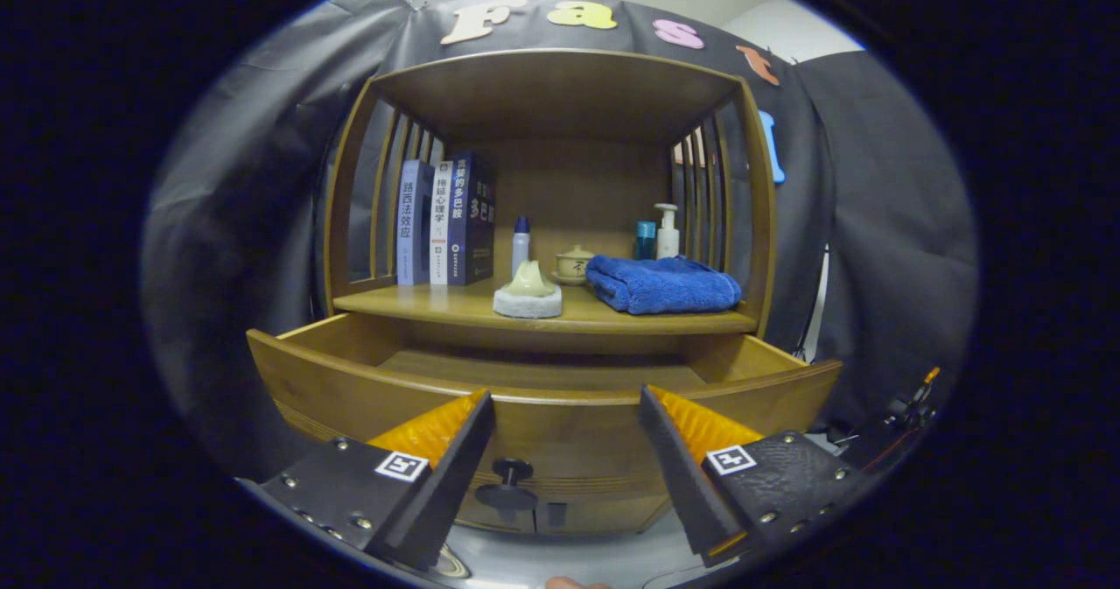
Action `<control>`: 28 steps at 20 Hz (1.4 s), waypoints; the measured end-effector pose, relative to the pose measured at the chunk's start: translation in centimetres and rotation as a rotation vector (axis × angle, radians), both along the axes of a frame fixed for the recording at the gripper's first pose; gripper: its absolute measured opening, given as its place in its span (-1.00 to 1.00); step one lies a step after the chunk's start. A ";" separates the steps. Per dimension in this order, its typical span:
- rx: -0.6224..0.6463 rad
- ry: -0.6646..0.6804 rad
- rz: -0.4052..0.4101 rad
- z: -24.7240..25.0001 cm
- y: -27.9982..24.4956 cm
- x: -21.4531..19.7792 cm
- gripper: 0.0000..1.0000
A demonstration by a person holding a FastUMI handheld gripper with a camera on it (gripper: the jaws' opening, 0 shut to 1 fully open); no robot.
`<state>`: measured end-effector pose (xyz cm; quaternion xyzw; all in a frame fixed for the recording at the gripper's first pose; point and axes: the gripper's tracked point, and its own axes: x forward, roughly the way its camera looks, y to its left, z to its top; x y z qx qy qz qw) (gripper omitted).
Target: Pull open the drawer, take out the items inside it, and place them on the countertop above the cabinet.
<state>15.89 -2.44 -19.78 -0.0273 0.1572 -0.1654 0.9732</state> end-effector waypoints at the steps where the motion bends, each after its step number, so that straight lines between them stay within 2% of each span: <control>1: 0.000 0.002 0.000 0.0 0.0 0.2 1.00; 28: -0.006 0.022 -0.006 -1.8 -1.9 7.2 0.99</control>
